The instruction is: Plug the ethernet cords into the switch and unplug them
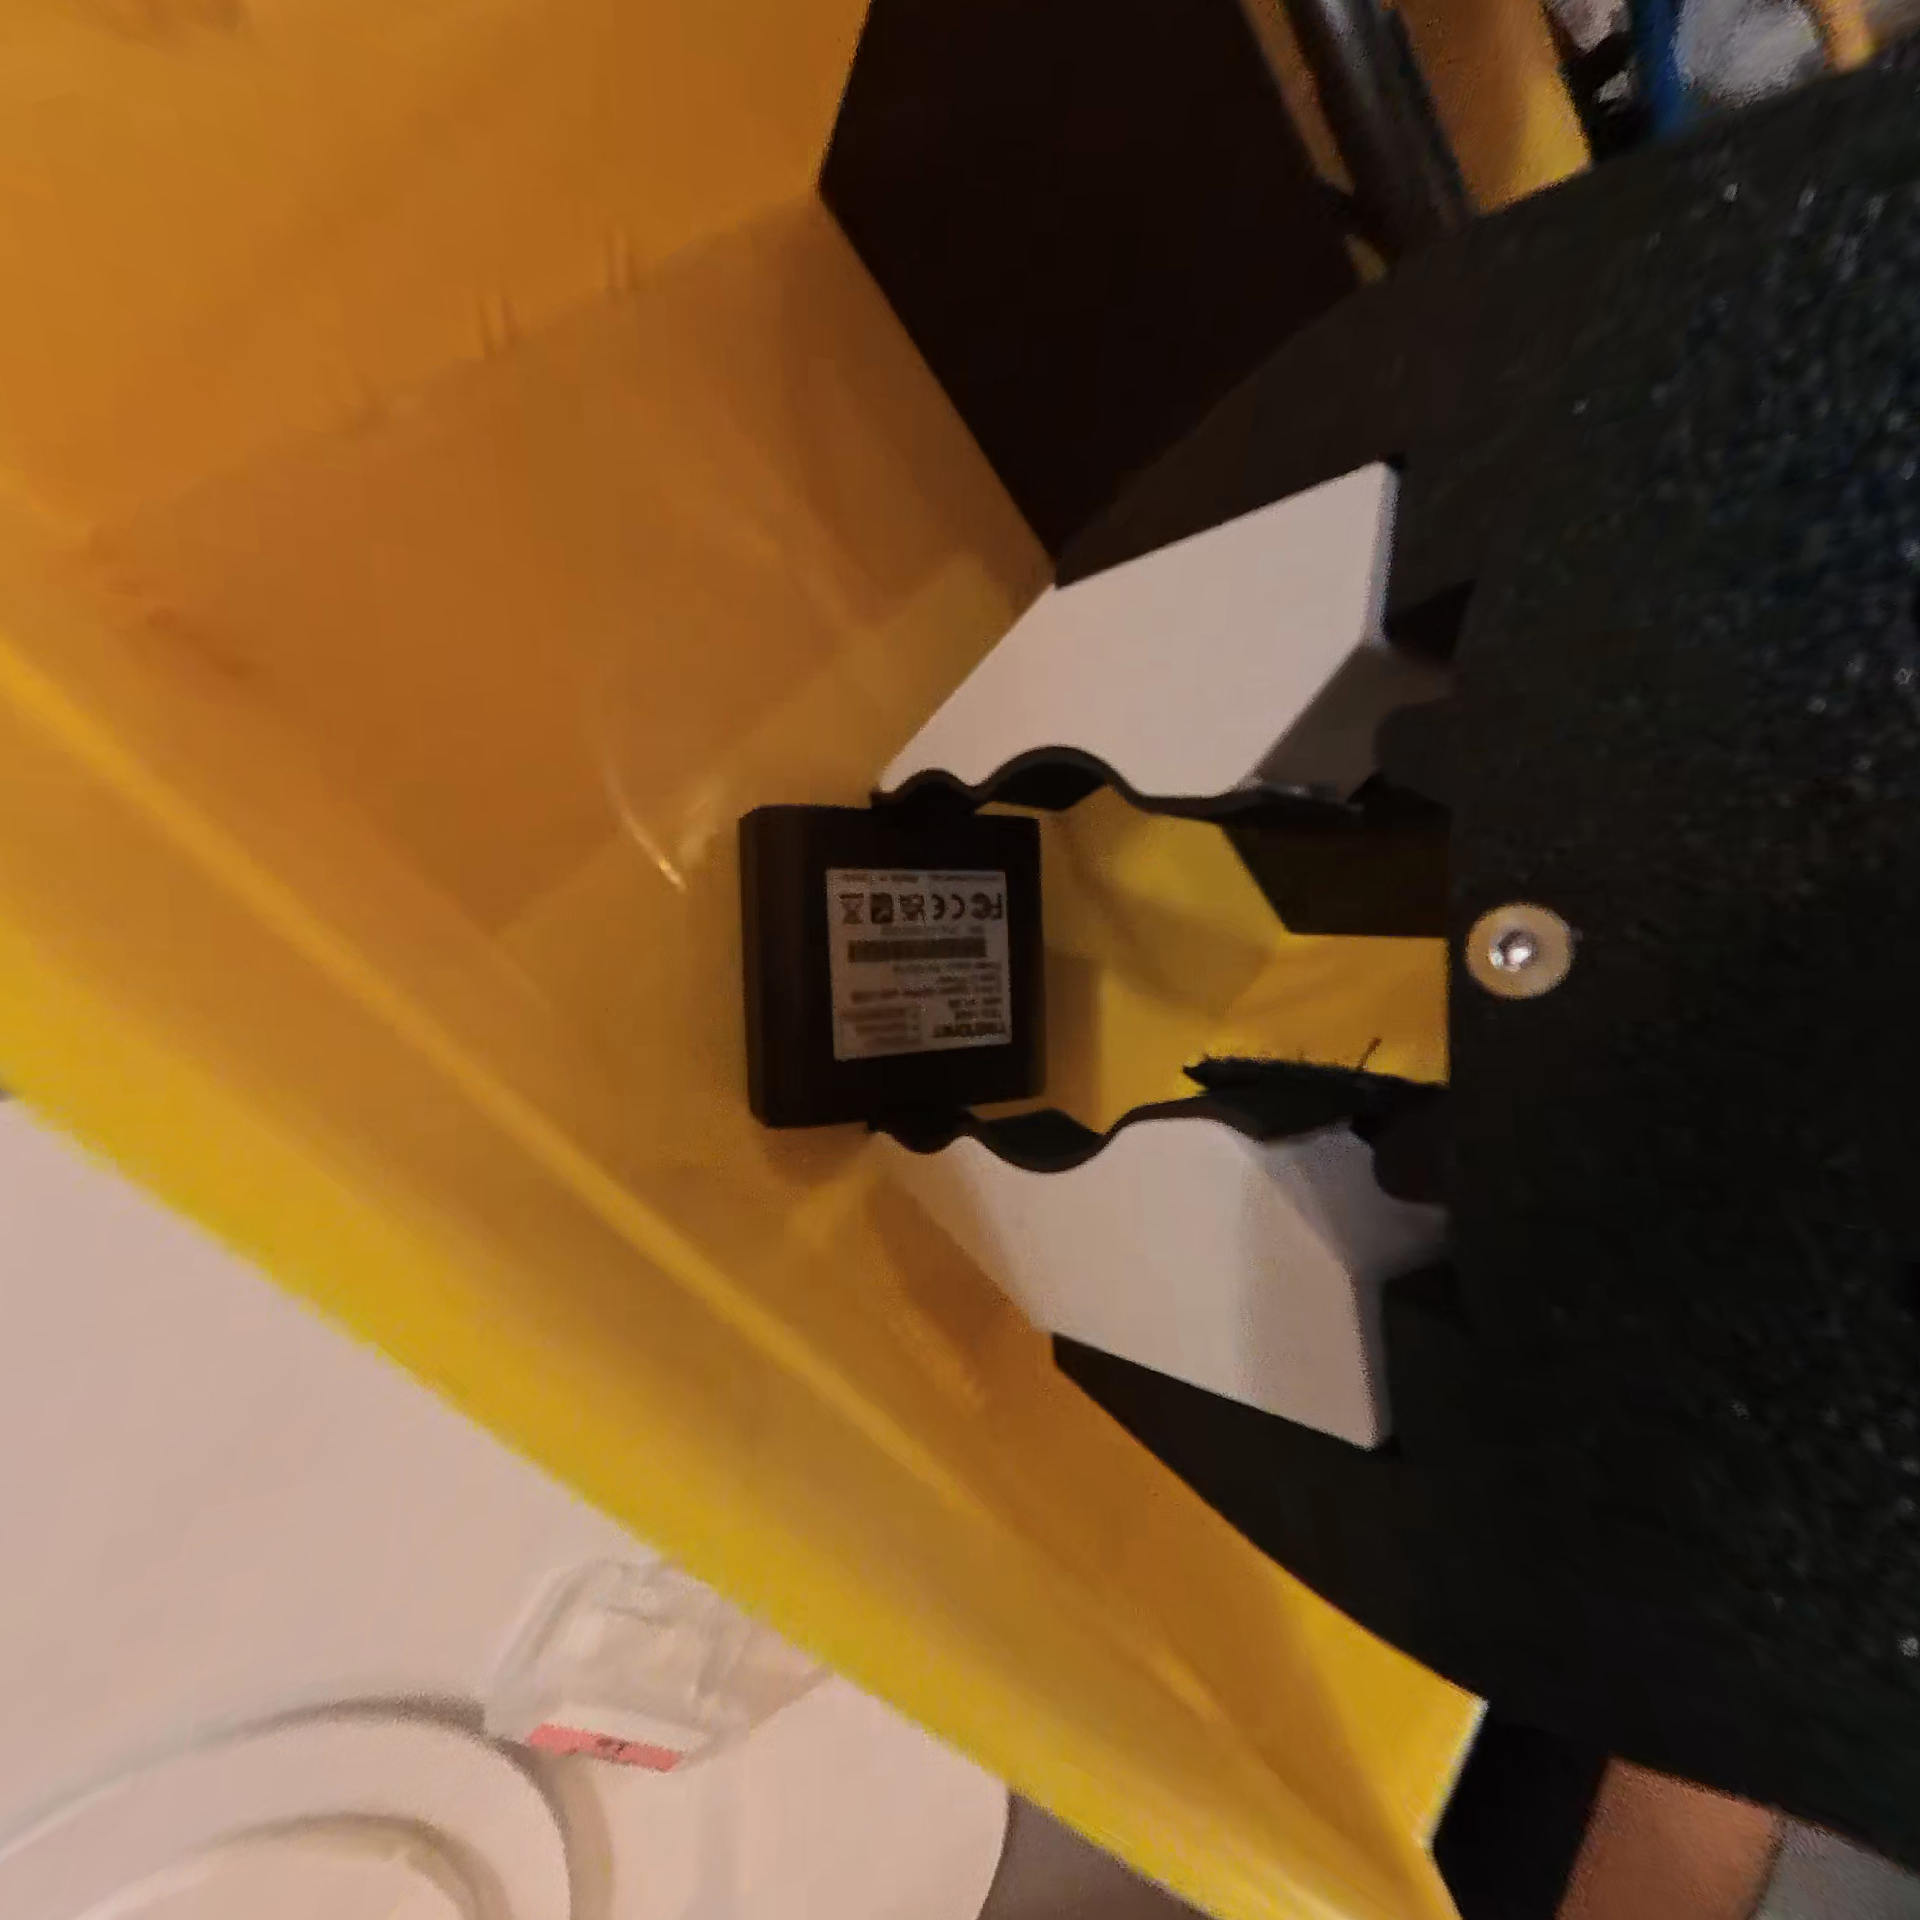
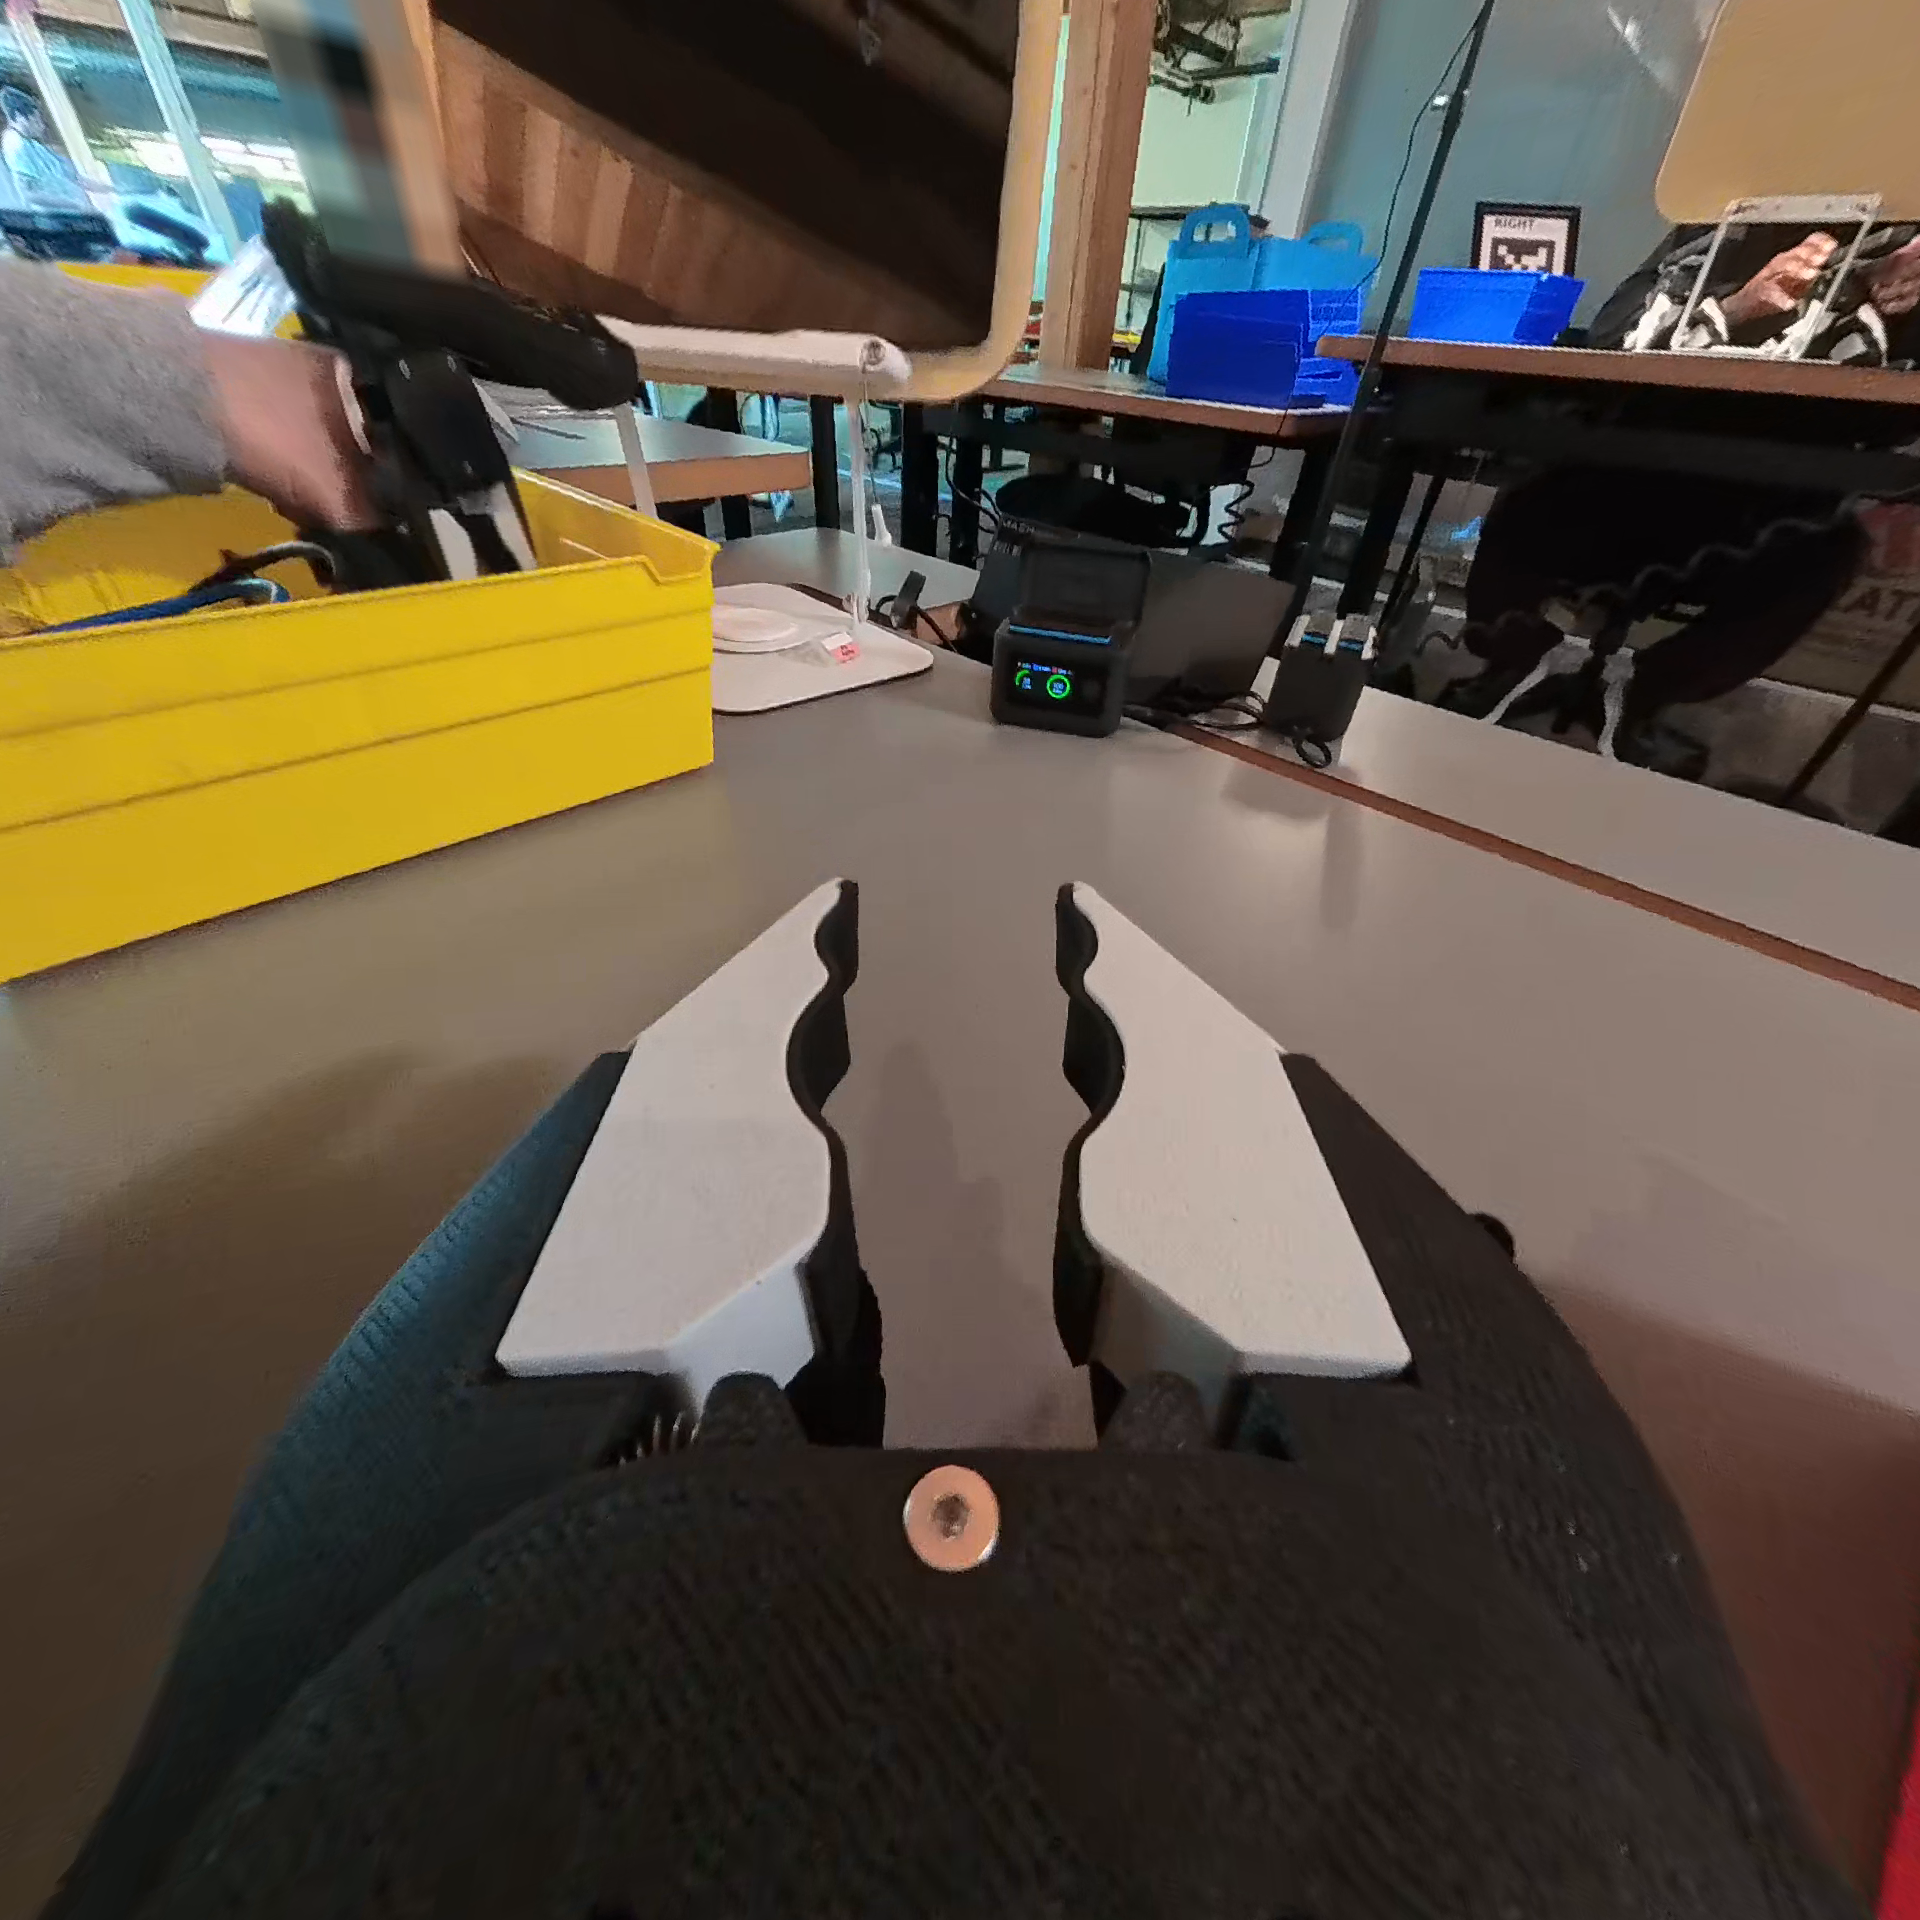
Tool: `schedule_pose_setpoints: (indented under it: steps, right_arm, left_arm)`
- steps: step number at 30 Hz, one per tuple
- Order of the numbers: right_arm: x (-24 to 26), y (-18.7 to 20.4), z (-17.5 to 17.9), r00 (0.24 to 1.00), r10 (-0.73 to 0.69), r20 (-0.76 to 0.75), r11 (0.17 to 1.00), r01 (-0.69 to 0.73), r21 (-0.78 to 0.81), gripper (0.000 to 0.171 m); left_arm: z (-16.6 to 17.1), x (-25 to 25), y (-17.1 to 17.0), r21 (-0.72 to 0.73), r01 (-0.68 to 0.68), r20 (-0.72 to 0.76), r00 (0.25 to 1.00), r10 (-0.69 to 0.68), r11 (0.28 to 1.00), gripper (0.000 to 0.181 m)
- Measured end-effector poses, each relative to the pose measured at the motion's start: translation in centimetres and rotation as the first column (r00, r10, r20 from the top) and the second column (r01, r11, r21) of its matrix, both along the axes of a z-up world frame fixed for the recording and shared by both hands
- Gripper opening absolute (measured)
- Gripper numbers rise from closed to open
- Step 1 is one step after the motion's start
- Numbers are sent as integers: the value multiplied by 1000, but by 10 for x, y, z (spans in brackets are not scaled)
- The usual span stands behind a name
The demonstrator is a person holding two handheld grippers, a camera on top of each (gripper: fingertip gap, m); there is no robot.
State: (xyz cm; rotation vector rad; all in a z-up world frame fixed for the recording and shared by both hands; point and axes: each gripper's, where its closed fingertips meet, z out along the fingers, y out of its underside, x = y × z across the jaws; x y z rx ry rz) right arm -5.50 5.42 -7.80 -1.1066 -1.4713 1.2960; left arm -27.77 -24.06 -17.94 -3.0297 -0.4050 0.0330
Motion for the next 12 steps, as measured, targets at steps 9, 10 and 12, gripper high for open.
schedule_pose_setpoints:
  steps: [9,10,12]
  right_arm:
    - [3,36,-19,989,-115,93,993,111,47,37]
    - [4,43,-22,985,-138,104,988,130,80,37]
    - [6,59,-26,972,-202,121,975,188,115,37]
  left_arm:
    - [172,26,28,504,-69,-304,919,251,861,55]
    - [195,43,39,578,-36,-324,907,270,815,55]
    - [221,86,65,653,35,-357,895,267,756,55]
